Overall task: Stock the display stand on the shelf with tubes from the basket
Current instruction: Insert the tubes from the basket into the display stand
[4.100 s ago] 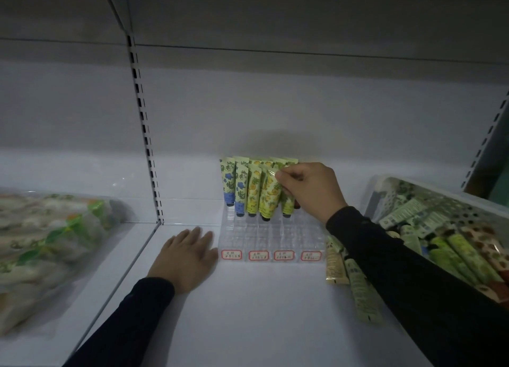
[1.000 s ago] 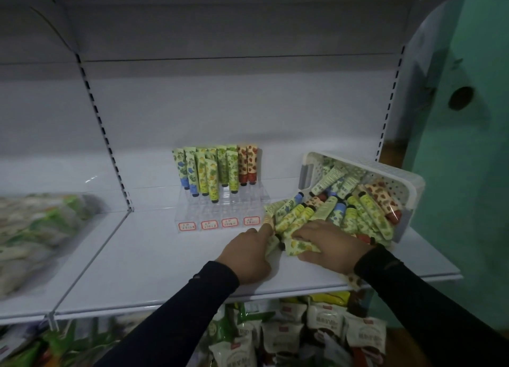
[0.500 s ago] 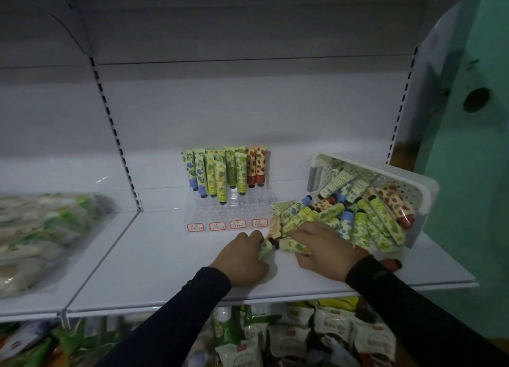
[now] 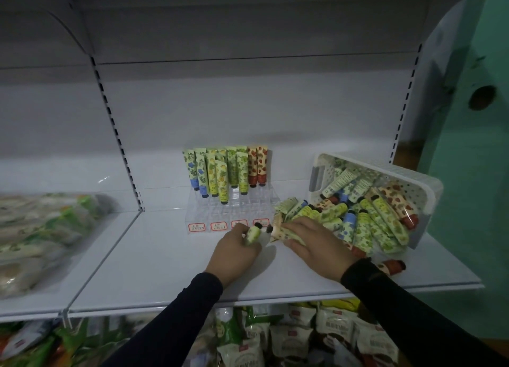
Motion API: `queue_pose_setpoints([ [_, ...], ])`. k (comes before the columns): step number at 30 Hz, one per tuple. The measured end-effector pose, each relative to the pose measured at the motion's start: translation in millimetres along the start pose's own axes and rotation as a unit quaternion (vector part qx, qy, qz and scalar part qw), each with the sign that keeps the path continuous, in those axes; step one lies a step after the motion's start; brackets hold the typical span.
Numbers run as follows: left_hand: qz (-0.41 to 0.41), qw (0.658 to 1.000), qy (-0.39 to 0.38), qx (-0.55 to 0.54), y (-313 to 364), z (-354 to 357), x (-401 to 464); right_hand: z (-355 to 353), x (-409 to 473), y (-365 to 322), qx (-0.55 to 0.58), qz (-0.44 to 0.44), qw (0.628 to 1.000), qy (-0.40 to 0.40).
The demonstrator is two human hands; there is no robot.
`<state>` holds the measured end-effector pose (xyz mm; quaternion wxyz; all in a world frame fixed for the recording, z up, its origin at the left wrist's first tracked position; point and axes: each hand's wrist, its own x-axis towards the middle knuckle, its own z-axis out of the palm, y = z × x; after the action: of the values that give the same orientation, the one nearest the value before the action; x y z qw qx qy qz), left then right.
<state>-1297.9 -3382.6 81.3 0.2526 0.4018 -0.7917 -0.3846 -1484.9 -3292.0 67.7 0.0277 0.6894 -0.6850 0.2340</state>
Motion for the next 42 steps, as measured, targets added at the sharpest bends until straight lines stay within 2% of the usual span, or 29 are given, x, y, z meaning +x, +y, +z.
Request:
queue_pose_setpoints([
  [3,-0.025,0.997,0.009,-0.073,-3,-3,-1,-4,5,-13,0.130,0.057,0.988,0.054],
  [5,-0.037,0.993,0.005,-0.110,-5,-4,-1,-6,9,-19,0.215,0.098,0.966,0.100],
  [9,-0.045,0.983,0.003,-0.178,-3,-4,-1,-8,16,-25,0.409,0.189,0.881,0.146],
  [13,-0.016,0.972,-0.004,-0.236,13,-2,-4,-13,22,-38,0.592,0.223,0.765,0.122],
  [17,0.012,0.960,-0.026,-0.280,25,8,-6,-10,26,-54,0.662,0.247,0.701,0.103],
  [21,-0.006,0.945,-0.044,-0.323,26,18,-9,-7,29,-62,0.705,0.277,0.641,0.125],
  [23,-0.012,0.943,-0.053,-0.329,27,21,-11,-4,31,-65,0.700,0.292,0.641,0.124],
  [26,0.010,0.948,-0.059,-0.312,26,21,-12,1,33,-66,0.682,0.288,0.662,0.120],
  [30,-0.020,0.929,-0.093,-0.356,23,13,-9,-3,31,-59,0.683,0.249,0.675,0.124],
  [35,-0.040,0.925,-0.132,-0.353,13,-2,-6,-15,31,-48,0.614,0.254,0.731,0.157],
  [39,-0.055,0.914,-0.137,-0.378,3,-14,-7,-33,31,-40,0.613,0.236,0.717,0.232],
  [42,-0.052,0.905,-0.105,-0.410,-4,-22,-3,-40,30,-39,0.640,0.207,0.702,0.235],
])
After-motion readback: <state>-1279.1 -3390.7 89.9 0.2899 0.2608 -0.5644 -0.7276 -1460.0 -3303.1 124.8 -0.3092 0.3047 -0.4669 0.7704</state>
